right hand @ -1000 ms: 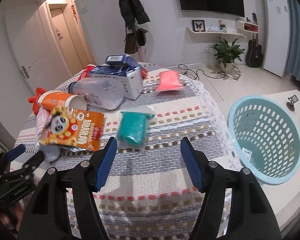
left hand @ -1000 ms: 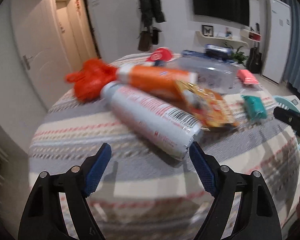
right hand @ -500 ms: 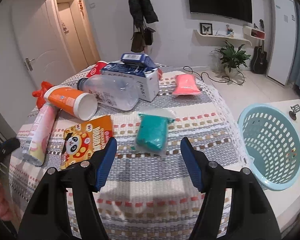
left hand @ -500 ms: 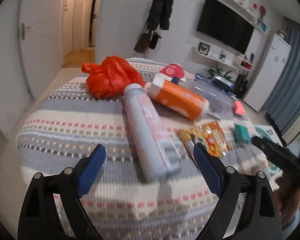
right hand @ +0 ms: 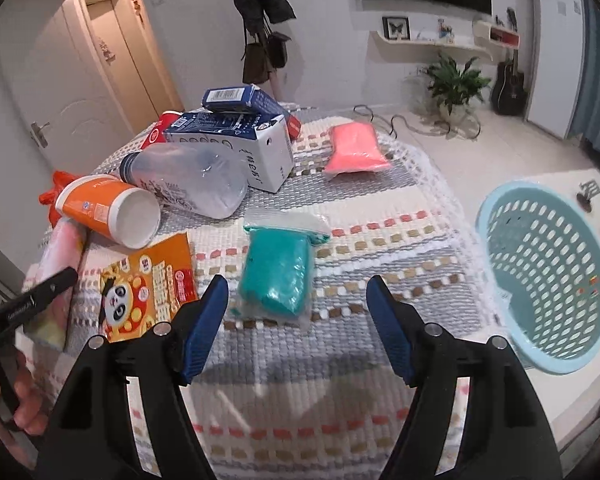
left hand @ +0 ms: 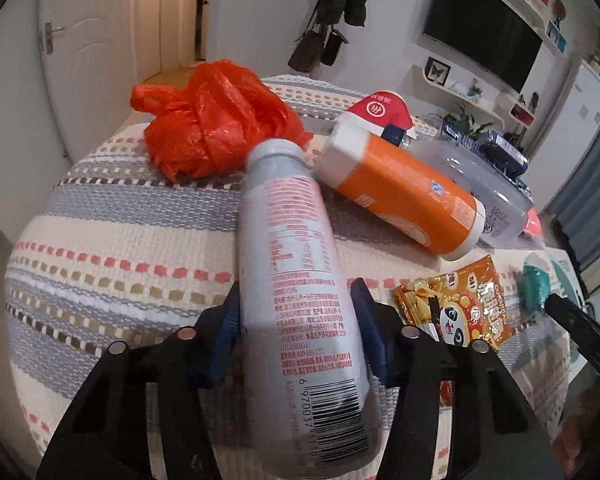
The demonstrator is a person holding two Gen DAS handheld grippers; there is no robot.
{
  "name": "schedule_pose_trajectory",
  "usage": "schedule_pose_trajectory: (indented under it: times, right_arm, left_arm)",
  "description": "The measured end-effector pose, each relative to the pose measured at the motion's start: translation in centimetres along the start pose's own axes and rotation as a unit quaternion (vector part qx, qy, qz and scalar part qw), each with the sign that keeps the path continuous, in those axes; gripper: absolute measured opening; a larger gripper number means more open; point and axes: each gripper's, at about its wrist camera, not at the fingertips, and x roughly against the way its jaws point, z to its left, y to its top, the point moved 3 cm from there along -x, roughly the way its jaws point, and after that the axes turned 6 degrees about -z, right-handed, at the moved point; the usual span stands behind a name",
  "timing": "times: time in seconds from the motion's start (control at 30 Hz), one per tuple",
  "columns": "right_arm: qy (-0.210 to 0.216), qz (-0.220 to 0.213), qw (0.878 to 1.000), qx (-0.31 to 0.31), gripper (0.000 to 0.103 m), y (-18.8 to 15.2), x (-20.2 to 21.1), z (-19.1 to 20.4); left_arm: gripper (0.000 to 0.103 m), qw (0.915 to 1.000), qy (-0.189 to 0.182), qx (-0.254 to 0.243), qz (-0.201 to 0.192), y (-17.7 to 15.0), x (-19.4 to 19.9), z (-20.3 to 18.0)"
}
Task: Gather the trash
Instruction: 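Grasp the grey spray can with the left tool while the right grasps the teal packet, then carry the can and packet over the blue basket and open both tools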
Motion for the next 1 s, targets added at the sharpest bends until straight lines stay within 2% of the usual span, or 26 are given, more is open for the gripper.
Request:
schedule_pose_trajectory:
  times: [0.2, 0.27, 0.4, 0.57, 0.77, 1.0]
  right_arm:
    - [0.009, 0.015, 1.000, -0.007, 0.064, 0.7, -1.6, 0.6]
    - [0.004, 0.021, 1.000, -0.001, 0.058, 0.8, -2.1, 1.0]
    - [-0.006, 0.032, 0.999, 0.008, 0.038, 0.9, -3.0, 1.5]
    - [0.000, 0.018, 1.000, 0.018, 0.036, 1.0, -2.2, 1.9]
    - [0.001, -0.023, 0.999, 0.026, 0.036, 1.9, 0.8, 2.0]
    - [-0.007, -0.081, 0.996, 0.020, 0.036, 4.1, 5.3, 0.2]
  left_arm:
    - [0.049, 0.9997, -0.010, 0.012, -0.016, -0.4, 1.2, 1.3]
    - [0.048, 0.9993, -0.014, 0.018, -0.030, -0.4, 2.2, 1.6]
    - [0.047, 0.9985, -0.020, 0.024, -0.046, -0.4, 3.8, 1.4]
    - [0.047, 0.9971, -0.028, 0.020, -0.067, -0.6, 6.0, 1.0]
    - [0.047, 0.9917, -0.069, 0.024, -0.106, 0.3, 9.0, -0.2]
    - [0.047, 0.9845, -0.110, -0.011, -0.136, 2.5, 11.1, -5.4]
